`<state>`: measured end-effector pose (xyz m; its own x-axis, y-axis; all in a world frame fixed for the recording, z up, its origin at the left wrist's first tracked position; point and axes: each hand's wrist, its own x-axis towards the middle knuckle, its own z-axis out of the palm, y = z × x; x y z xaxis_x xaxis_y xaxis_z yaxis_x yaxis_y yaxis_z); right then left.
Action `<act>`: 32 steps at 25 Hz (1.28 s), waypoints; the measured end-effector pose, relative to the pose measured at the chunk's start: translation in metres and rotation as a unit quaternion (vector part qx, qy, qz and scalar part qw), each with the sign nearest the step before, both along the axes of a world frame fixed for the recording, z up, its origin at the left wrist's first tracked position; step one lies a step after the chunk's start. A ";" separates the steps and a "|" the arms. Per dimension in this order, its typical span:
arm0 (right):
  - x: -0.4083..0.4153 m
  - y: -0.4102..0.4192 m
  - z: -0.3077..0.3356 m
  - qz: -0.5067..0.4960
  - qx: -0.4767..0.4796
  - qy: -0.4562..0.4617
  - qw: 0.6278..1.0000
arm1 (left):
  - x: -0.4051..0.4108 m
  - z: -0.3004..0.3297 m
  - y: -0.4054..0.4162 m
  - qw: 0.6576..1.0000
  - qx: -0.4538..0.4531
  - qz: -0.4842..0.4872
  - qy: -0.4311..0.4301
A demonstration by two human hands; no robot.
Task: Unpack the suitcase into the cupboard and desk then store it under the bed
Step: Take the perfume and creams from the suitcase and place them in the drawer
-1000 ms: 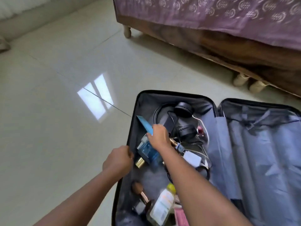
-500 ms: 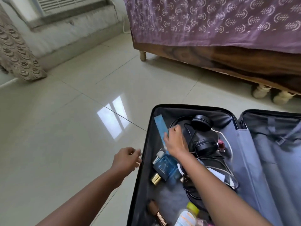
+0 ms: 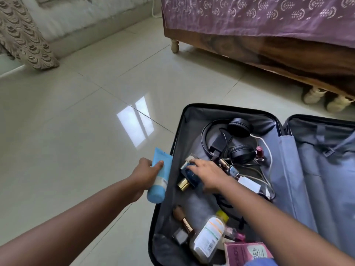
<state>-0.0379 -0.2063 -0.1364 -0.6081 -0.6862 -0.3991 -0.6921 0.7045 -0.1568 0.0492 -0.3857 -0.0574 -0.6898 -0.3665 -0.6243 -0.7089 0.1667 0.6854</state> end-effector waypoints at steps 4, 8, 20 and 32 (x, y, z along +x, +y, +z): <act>0.006 0.001 -0.009 0.085 0.009 0.129 0.988 | 0.036 -0.006 0.009 0.994 -0.071 -0.048 0.070; 0.019 0.005 0.001 -0.006 -0.041 0.060 0.997 | 0.061 0.008 0.020 0.985 -0.091 -0.139 0.044; 0.102 0.061 0.070 -0.248 -0.267 -0.375 0.852 | 0.118 -0.003 0.059 0.978 0.159 0.087 0.100; 0.136 0.075 0.040 -0.098 -0.088 0.020 0.991 | 0.153 -0.012 0.035 0.969 0.242 -0.042 0.024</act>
<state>0.0978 -0.1311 -0.0968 -0.7497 -0.6096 -0.2576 -0.5522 0.7908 -0.2641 0.2026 -0.3503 -0.0693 -0.7369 0.0194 -0.6758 -0.6723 -0.1265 0.7294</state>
